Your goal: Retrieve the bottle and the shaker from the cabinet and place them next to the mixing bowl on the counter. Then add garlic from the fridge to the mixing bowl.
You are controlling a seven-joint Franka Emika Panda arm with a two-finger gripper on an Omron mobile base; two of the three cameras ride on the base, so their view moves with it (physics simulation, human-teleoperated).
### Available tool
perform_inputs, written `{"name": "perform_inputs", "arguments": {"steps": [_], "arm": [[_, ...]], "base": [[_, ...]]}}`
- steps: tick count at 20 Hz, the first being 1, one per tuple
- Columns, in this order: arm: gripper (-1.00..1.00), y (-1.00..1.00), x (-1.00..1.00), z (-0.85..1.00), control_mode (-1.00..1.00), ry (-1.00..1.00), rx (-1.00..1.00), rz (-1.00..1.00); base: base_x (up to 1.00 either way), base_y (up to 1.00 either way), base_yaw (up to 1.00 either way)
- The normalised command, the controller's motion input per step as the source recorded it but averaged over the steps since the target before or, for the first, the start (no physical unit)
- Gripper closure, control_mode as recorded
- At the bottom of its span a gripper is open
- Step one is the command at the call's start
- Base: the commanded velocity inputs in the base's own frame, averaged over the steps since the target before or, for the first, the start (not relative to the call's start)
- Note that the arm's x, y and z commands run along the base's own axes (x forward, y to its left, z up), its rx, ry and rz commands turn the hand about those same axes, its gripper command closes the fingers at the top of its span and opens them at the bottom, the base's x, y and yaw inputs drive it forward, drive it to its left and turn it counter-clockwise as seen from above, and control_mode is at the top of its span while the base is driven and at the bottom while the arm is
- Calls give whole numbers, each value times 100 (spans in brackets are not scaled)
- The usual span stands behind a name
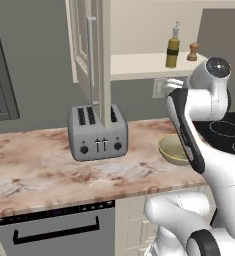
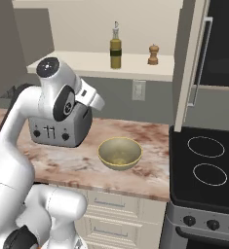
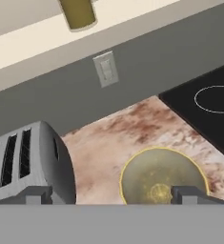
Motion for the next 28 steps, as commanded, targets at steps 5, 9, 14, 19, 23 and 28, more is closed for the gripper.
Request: {"name": "perform_inputs", "arguments": {"steps": [5, 9, 14, 19, 23, 28], "arm": [[-100, -54, 0, 60, -100, 4, 4, 15], [-100, -3, 0, 48, -100, 1, -2, 19], [-100, 0, 1, 44, -100, -8, -11, 7], [-100, 6, 13, 51, -100, -5, -15, 0], [-100, 6, 30, 17, -100, -2, -12, -5], [-100, 0, 20, 0, -100, -9, 0, -10]], "base": [[0, 0, 0], [0, 0, 0], [0, 0, 0], [0, 0, 0], [0, 0, 0], [0, 0, 0]]}}
